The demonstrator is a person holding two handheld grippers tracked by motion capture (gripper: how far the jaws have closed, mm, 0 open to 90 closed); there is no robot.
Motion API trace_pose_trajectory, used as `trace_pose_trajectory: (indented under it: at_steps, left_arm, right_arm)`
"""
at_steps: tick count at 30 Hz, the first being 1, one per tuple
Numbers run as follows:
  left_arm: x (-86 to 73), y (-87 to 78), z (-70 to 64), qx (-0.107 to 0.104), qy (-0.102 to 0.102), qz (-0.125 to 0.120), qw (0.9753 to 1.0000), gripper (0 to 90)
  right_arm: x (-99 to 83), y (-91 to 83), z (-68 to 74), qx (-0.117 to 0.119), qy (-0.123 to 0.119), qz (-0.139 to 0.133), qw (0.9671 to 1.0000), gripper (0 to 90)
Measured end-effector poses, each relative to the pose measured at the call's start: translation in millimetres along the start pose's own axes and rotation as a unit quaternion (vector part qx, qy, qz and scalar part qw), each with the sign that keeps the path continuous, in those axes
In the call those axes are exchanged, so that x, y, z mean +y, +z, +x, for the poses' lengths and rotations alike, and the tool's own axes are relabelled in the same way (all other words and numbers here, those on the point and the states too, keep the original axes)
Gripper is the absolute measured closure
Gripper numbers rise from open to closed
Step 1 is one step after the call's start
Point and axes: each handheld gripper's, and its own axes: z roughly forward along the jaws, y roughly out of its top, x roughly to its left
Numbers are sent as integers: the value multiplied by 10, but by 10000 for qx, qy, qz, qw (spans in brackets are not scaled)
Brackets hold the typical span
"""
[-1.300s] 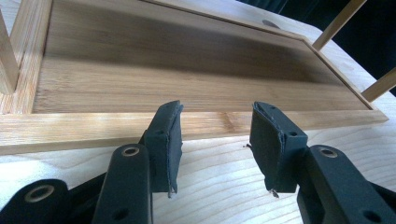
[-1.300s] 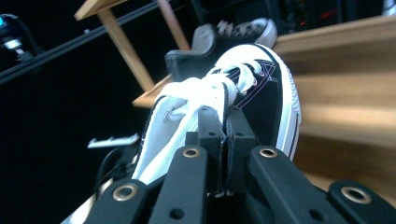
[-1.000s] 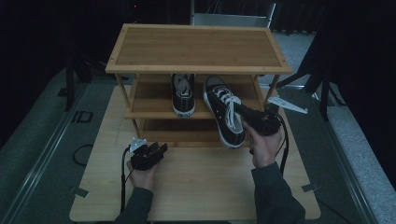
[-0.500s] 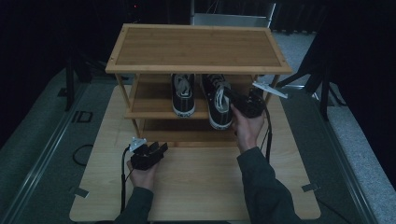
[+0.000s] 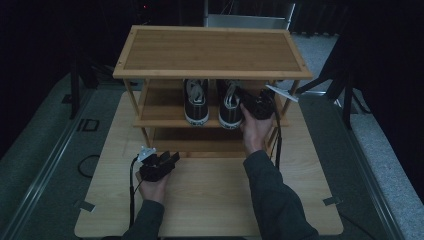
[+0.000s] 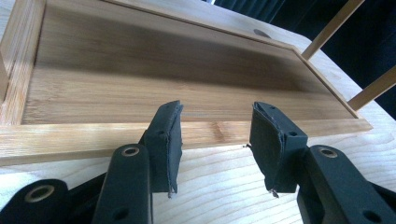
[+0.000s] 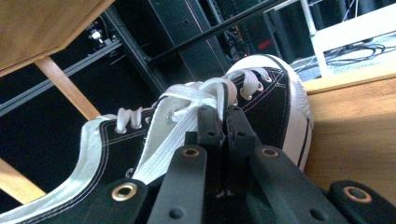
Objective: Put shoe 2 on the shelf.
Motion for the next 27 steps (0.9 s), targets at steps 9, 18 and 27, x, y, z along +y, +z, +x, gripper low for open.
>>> trace_pose_trajectory:
  at_steps: [9, 18, 27]
  left_arm:
    - [-3, 1, -12, -17, 1, 13, 10000, 540]
    - [4, -14, 1, -18, -33, -12, 10000, 540]
    - [8, -25, 6, -18, -46, -39, 10000, 540]
  right_arm:
    - [7, 58, 66, -5, 580, 259, 9980, 874]
    - [2, 125, 117, -44, 549, 358, 9978, 873]
    - [-9, 151, 181, -81, 503, 380, 9980, 873]
